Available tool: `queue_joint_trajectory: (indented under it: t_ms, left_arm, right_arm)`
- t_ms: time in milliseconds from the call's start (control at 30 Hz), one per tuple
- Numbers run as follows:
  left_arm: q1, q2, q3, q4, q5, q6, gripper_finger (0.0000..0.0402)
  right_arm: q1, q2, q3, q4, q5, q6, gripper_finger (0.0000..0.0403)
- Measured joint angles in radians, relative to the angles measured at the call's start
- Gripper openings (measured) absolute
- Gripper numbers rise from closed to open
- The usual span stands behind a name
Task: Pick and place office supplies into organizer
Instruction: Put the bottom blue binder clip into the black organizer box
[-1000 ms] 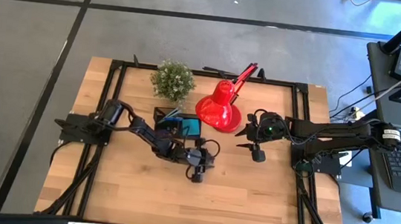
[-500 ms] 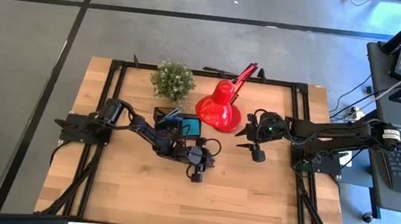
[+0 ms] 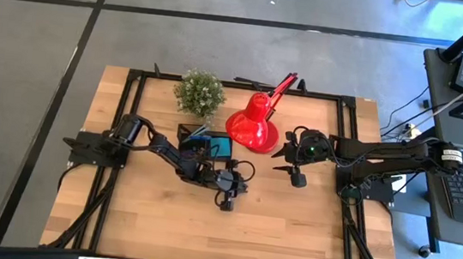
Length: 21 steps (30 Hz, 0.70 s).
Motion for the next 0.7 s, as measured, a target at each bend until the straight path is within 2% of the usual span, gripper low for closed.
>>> queue_joint_trajectory:
  t_ms: [233,467,700]
  left_arm:
    - [-0.012,-0.009,-0.003,0.038,-0.018,0.008,0.0058]
    - [-0.042,-0.094,-0.006,-0.015,-0.063,0.0,0.0057]
    - [-0.064,-0.172,-0.005,-0.173,-0.111,-0.08,0.0057]
  right_arm:
    - [0.0,0.0,0.0,0.0,0.0,0.0,0.0195]
    - [0.0,0.0,0.0,0.0,0.0,0.0,0.0195]
    - [0.0,0.0,0.0,-0.001,0.0,0.0,0.0195]
